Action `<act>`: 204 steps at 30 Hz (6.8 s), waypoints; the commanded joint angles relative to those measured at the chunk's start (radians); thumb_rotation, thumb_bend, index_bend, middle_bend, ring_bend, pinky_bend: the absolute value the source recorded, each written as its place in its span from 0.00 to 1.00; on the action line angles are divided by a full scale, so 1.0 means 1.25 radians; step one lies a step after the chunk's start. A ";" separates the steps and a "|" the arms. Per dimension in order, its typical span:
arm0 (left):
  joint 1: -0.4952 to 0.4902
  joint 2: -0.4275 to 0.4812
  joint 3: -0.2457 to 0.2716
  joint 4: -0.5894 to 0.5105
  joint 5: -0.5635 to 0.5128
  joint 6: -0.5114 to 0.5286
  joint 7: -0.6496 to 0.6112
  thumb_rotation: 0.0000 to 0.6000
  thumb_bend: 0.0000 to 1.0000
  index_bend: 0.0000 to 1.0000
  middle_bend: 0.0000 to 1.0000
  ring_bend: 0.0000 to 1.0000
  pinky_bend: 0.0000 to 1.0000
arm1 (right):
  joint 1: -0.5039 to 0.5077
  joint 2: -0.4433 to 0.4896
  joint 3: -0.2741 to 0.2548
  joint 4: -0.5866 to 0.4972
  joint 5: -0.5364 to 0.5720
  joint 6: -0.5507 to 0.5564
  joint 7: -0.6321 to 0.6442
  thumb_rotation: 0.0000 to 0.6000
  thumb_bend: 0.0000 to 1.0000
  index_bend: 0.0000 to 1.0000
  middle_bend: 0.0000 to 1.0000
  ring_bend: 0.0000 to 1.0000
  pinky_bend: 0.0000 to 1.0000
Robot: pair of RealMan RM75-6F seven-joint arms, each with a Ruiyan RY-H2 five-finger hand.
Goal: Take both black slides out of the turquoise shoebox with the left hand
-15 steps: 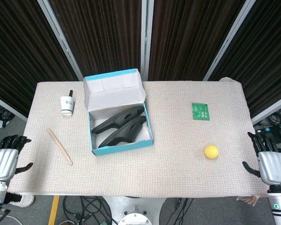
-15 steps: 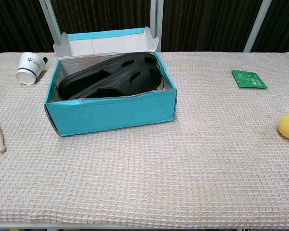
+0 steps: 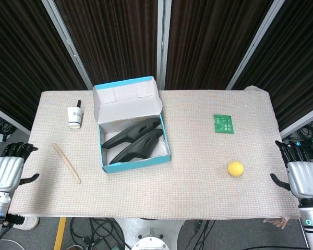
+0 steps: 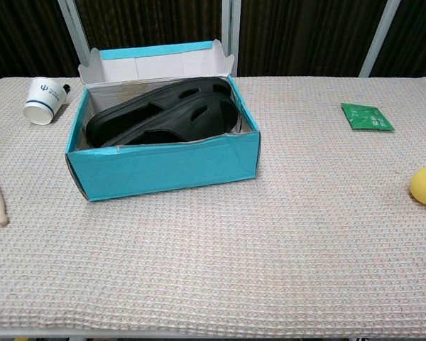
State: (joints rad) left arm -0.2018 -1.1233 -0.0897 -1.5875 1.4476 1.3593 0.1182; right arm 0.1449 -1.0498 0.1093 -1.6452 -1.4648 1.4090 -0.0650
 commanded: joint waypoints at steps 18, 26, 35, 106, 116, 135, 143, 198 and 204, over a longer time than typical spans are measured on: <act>-0.464 -0.158 -0.096 0.183 0.163 -0.343 -0.209 1.00 0.03 0.27 0.20 0.13 0.14 | 0.021 0.046 0.007 -0.063 0.008 -0.015 -0.049 1.00 0.10 0.06 0.12 0.05 0.12; -0.577 -0.276 -0.058 0.300 0.211 -0.403 -0.178 1.00 0.03 0.26 0.19 0.13 0.14 | 0.015 0.051 0.002 -0.071 0.023 -0.017 -0.061 1.00 0.10 0.06 0.12 0.05 0.12; -0.621 -0.302 -0.058 0.300 0.126 -0.489 -0.139 1.00 0.03 0.21 0.13 0.10 0.14 | 0.012 0.048 -0.001 -0.066 0.037 -0.019 -0.058 1.00 0.10 0.06 0.12 0.05 0.12; -0.533 -0.415 -0.042 0.330 -0.041 -0.279 -0.162 1.00 0.41 0.53 0.17 0.06 0.12 | 0.010 0.056 -0.011 -0.064 0.041 -0.024 -0.042 1.00 0.10 0.06 0.11 0.05 0.12; -0.504 -0.422 -0.075 0.338 -0.034 -0.213 -0.262 1.00 0.45 0.56 0.49 0.38 0.24 | 0.008 0.058 -0.011 -0.064 0.039 -0.020 -0.038 1.00 0.10 0.06 0.11 0.05 0.12; -0.550 -0.364 -0.091 0.115 0.025 -0.227 -0.203 1.00 0.45 0.55 0.48 0.38 0.24 | 0.016 0.062 -0.007 -0.064 0.046 -0.031 -0.046 1.00 0.10 0.06 0.11 0.05 0.12; -0.595 -0.399 -0.060 0.065 0.041 -0.309 -0.141 1.00 0.45 0.55 0.47 0.38 0.22 | 0.014 0.059 -0.010 -0.059 0.044 -0.030 -0.040 1.00 0.10 0.06 0.11 0.05 0.12; -0.574 -0.402 -0.122 0.221 -0.402 -0.363 0.081 1.00 0.15 0.21 0.16 0.08 0.11 | 0.017 0.067 -0.010 -0.060 0.021 -0.021 -0.028 1.00 0.10 0.06 0.11 0.05 0.12; -0.548 -0.415 -0.099 0.252 -0.395 -0.349 0.088 1.00 0.18 0.27 0.23 0.16 0.18 | 0.019 0.066 -0.010 -0.065 0.021 -0.023 -0.034 1.00 0.10 0.06 0.11 0.05 0.12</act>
State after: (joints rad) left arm -0.8930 -1.6354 -0.2172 -1.2795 0.9486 0.9147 0.2266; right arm 0.1680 -0.9667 0.0965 -1.7258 -1.4383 1.3808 -0.1074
